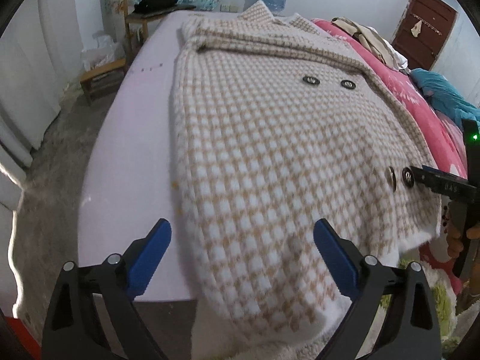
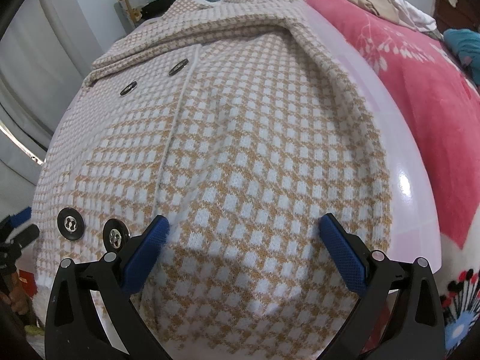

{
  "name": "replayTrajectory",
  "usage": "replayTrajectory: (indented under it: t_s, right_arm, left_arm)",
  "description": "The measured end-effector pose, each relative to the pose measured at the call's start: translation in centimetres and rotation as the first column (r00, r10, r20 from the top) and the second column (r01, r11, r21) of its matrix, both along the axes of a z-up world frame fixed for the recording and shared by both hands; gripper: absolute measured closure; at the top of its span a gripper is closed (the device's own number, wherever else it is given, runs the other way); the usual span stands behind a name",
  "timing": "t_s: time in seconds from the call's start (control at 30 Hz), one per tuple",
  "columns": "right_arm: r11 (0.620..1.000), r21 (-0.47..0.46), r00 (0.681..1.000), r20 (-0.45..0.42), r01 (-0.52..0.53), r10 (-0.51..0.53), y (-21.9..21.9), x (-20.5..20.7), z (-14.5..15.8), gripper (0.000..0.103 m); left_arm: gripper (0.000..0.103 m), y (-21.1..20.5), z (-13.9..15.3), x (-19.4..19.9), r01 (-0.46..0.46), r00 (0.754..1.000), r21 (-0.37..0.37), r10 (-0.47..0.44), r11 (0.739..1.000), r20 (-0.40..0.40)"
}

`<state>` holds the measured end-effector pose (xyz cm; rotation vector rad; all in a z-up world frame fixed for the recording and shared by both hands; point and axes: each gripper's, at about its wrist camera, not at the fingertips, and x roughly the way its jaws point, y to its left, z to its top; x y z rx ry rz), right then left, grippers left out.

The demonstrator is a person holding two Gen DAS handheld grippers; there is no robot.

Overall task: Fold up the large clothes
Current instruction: 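Grasp the white hem edge with the left gripper while the right gripper grasps it too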

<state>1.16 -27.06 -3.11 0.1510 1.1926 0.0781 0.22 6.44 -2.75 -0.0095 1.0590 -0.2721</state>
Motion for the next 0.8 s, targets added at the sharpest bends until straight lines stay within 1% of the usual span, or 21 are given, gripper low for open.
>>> replayTrajectory:
  t_s: [0.3,0.4,0.57,0.73,0.8]
  right_arm:
    - [1.000,-0.002,1.000,0.010,0.001,-0.001,-0.1,-0.3,0.0,0.007]
    - [1.000,-0.002,1.000,0.016,0.001,-0.001,-0.1,-0.3,0.0,0.007]
    - [1.000,0.003,1.000,0.022,-0.002,0.002,-0.3,-0.5,-0.1,0.007]
    - [1.000,0.000,0.999,0.034,-0.010,0.010,-0.3,-0.7,-0.2,0.007]
    - [1.000,0.004,0.999,0.032,-0.015,0.015,-0.3,-0.7,-0.2,0.007]
  left_arm:
    - [0.019,-0.4,-0.9,-0.2,0.005,1.000,-0.019,-0.006,1.000,-0.030]
    - [0.024,-0.1,-1.0,-0.3,0.003,0.999,-0.034,-0.005,0.999,-0.040]
    - [0.037,0.6,-1.1,-1.5,0.009,0.997,-0.060,-0.013,0.998,-0.072]
    - [0.046,1.7,-1.4,-2.8,-0.023,0.993,-0.123,0.009,0.992,-0.118]
    - [0.048,2.1,-1.6,-3.2,-0.039,0.991,-0.150,0.019,0.988,-0.132]
